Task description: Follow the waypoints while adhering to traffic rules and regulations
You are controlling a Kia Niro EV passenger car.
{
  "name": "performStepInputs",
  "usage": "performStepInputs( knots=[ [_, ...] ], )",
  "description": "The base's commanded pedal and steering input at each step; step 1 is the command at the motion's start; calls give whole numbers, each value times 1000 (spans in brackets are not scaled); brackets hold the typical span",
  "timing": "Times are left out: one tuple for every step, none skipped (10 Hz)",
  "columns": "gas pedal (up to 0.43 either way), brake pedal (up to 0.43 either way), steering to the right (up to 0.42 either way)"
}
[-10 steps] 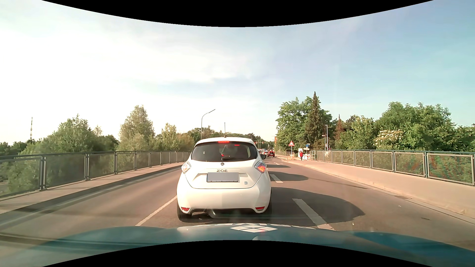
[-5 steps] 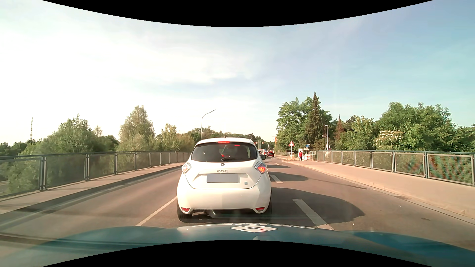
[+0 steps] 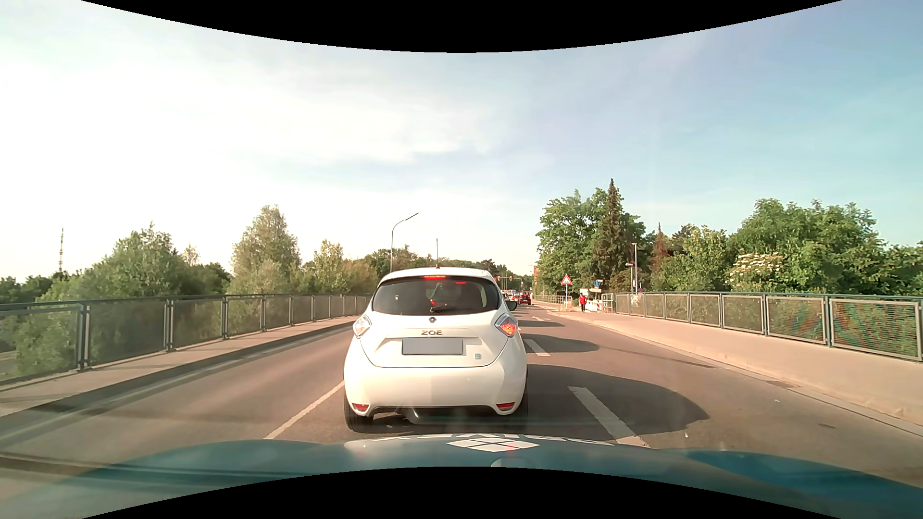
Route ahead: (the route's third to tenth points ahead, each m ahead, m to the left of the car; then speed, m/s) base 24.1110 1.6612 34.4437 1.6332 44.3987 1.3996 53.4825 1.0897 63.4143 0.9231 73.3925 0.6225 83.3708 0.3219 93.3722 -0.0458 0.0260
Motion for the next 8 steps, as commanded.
performStepInputs(
  knots=[
    [0, 220, -3],
    [0, 220, -3],
    [0, 220, -3],
    [0, 220, -3],
    [0, 220, -3],
    [0, 220, -3],
    [0, 220, -3],
    [0, 220, -3]
  ],
)
